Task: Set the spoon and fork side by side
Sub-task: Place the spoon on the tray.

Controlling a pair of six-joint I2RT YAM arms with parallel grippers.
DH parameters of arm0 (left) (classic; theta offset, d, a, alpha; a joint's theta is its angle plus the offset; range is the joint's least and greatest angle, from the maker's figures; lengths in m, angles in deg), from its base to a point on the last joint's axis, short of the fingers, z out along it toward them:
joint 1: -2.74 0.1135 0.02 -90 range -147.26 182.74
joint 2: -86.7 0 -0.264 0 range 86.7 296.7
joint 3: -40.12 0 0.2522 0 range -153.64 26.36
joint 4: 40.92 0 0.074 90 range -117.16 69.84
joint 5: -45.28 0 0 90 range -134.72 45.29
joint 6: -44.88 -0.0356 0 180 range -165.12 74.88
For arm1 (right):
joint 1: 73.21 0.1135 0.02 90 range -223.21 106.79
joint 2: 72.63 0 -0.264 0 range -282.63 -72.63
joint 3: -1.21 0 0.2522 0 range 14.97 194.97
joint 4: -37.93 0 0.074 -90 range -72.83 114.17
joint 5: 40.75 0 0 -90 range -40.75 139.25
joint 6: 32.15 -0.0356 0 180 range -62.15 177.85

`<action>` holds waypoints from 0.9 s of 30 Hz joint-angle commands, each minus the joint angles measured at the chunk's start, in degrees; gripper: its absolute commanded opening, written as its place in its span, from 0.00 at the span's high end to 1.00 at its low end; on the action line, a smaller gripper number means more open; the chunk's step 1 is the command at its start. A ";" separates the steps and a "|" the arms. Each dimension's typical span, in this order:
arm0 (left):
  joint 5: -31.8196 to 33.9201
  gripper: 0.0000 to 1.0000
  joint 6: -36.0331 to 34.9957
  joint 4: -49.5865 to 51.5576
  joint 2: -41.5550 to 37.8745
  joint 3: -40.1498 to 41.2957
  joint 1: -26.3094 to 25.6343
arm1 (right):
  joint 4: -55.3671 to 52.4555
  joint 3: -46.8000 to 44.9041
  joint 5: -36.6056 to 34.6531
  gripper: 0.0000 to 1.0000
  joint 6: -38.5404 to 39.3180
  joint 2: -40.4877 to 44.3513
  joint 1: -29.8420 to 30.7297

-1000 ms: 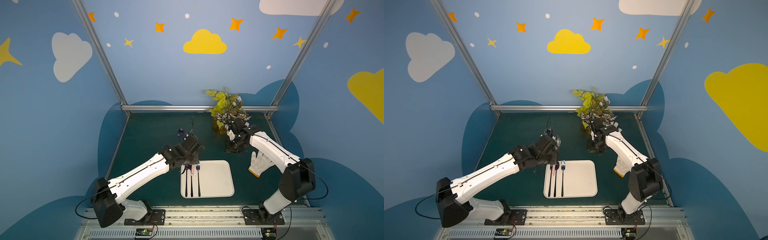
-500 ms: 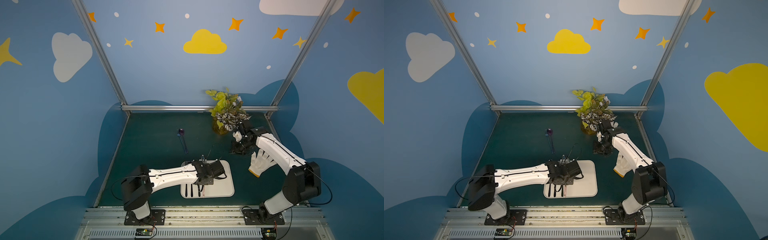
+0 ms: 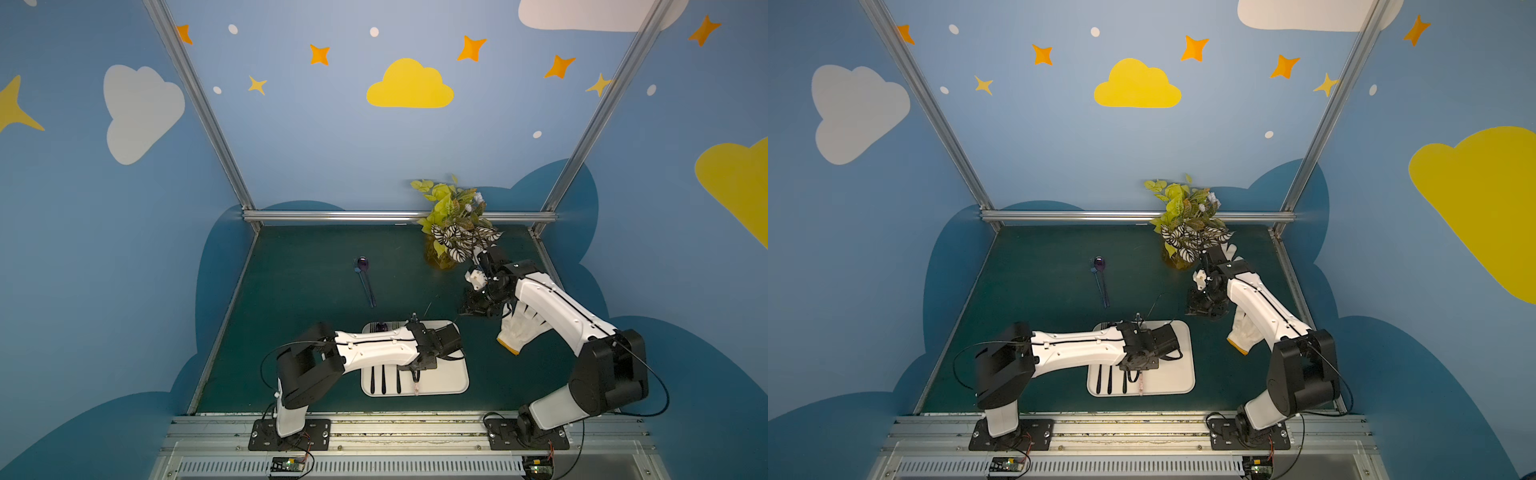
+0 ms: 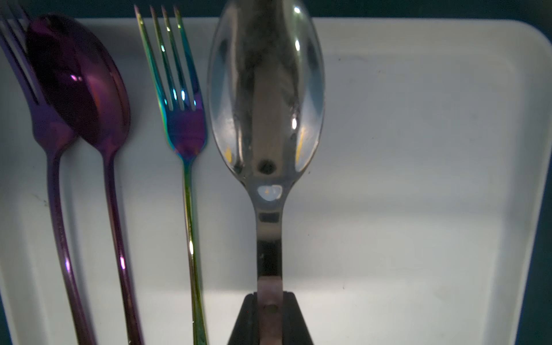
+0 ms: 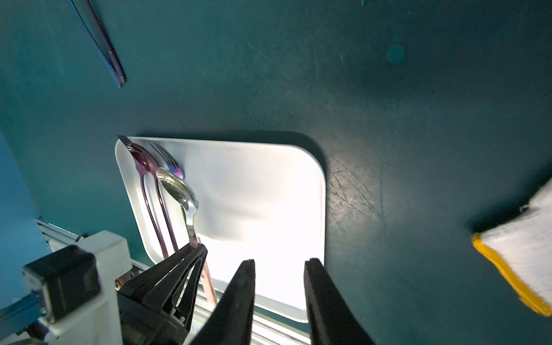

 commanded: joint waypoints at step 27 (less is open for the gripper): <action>0.47 0.93 -3.65 -0.39 3.74 -0.37 2.54 | 1.23 -1.92 1.80 0.67 0.73 1.26 -0.89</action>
